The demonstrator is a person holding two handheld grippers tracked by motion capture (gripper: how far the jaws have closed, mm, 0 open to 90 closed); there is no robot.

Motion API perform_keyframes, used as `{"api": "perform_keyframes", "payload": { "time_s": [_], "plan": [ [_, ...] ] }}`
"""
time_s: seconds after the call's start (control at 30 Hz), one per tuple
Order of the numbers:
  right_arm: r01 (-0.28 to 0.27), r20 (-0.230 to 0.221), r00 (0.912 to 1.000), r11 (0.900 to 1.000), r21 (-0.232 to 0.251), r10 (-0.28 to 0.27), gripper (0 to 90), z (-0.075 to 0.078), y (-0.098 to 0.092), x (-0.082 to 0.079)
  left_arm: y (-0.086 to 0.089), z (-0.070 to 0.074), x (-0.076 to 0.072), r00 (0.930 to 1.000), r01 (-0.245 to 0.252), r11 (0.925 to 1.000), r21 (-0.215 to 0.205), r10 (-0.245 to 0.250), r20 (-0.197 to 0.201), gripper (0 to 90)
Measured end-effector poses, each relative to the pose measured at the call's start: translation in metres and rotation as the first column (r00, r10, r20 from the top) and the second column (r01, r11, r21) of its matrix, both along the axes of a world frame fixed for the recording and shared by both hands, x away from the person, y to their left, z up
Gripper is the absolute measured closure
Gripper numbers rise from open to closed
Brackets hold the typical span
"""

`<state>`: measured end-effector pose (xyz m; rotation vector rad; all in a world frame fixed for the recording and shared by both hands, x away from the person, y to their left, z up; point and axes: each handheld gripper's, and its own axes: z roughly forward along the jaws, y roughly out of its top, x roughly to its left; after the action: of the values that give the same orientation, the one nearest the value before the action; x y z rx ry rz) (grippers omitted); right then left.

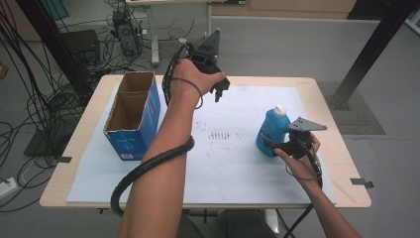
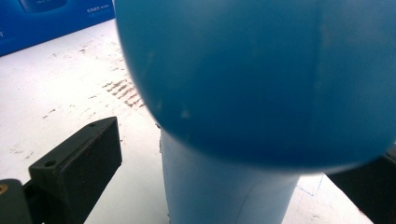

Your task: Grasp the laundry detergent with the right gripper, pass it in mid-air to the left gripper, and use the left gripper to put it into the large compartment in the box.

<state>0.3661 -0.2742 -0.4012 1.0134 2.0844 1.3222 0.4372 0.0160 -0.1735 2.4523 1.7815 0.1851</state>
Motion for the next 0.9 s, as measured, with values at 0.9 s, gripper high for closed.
{"api": "perform_keyframes", "payload": {
  "time_s": [0.9],
  "plan": [
    [0.006,0.008,1.0,1.0,0.006,-0.006,0.9,0.0001,-0.0014,-0.0005,-0.0012,0.0023,0.0001,1.0,-0.003,1.0,-0.005,0.003,0.002,6.8]
  ]
}}
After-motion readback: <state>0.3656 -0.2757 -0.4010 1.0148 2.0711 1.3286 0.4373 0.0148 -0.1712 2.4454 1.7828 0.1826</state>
